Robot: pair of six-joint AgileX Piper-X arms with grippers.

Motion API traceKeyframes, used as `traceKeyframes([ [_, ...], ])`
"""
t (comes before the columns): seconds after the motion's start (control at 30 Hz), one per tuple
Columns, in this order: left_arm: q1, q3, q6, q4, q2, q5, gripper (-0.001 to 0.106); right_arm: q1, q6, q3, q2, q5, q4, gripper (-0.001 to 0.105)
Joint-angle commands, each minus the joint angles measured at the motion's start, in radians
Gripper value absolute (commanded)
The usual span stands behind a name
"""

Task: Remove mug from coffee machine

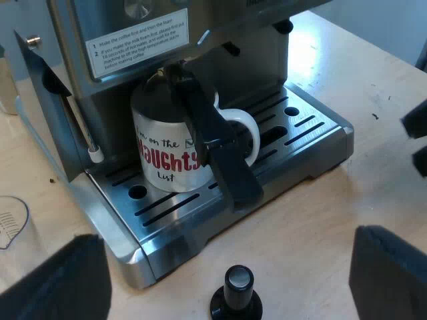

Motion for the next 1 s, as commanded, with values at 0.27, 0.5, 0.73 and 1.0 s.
traceKeyframes([
  [0.27,-0.001,-0.007,0.007,-0.008,-0.002,0.003,0.087,0.000,-0.005,0.073,0.123,-0.015,-0.350,0.055],
  [0.5,-0.001,-0.007,0.007,-0.008,-0.002,0.003,0.087,0.000,0.002,0.113,0.205,-0.015,-0.612,0.055],
  [0.73,-0.001,-0.007,0.007,-0.008,-0.002,0.003,0.087,0.009,0.020,0.113,0.299,-0.017,-0.780,0.055],
  [1.0,-0.001,-0.007,0.007,-0.008,-0.002,0.003,0.087,0.054,0.030,0.113,0.394,-0.030,-0.919,0.055],
])
